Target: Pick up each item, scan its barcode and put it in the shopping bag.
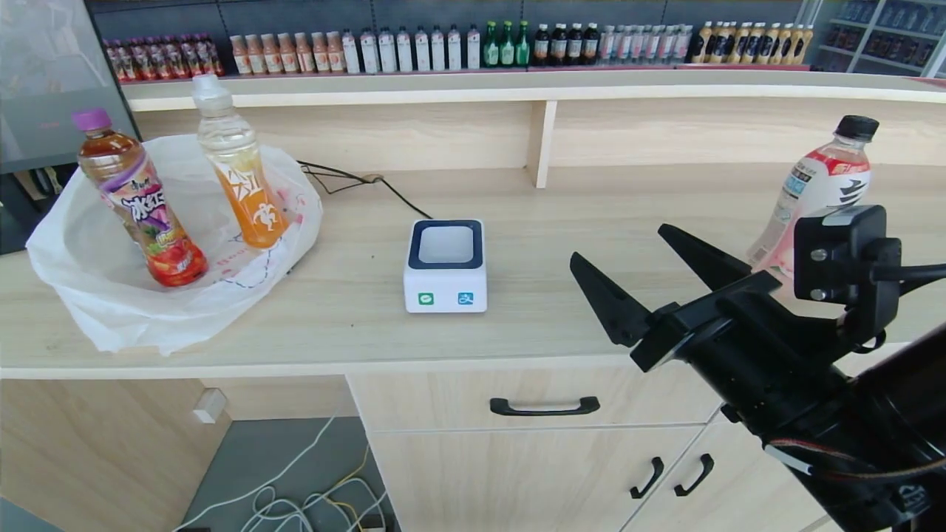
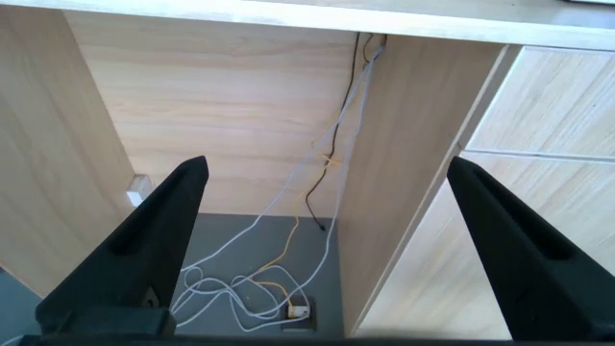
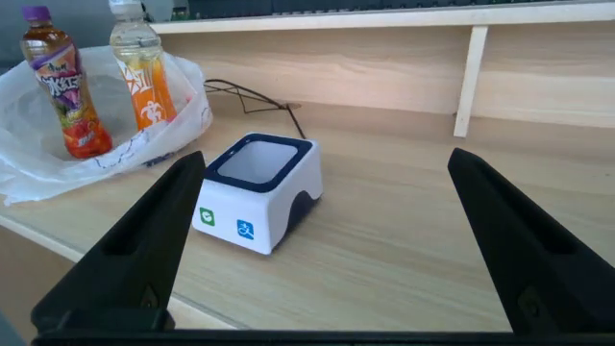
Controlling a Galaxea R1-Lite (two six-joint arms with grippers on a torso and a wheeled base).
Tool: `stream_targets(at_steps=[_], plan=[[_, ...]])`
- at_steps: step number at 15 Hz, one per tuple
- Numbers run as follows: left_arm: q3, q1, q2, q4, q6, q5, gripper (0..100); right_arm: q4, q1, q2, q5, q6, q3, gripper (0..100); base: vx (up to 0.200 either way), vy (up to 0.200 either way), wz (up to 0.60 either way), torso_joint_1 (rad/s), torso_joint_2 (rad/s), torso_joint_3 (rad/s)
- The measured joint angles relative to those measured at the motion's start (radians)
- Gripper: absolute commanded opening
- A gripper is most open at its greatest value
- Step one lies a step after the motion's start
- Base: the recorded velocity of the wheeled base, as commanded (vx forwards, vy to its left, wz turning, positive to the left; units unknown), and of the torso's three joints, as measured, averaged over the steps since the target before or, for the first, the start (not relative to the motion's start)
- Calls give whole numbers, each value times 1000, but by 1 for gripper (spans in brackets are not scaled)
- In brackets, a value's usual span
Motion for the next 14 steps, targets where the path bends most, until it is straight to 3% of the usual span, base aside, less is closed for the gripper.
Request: stream_targets(at_steps=[12, 14], plan=[[0, 0, 0, 0, 0, 0, 100, 0, 0, 6, 1, 0, 4, 100, 0, -200, 0, 3, 3, 3], [0, 0, 0, 0, 1, 0, 100, 0, 0, 9, 1, 1, 4, 100, 0, 0, 0, 0, 0, 0]])
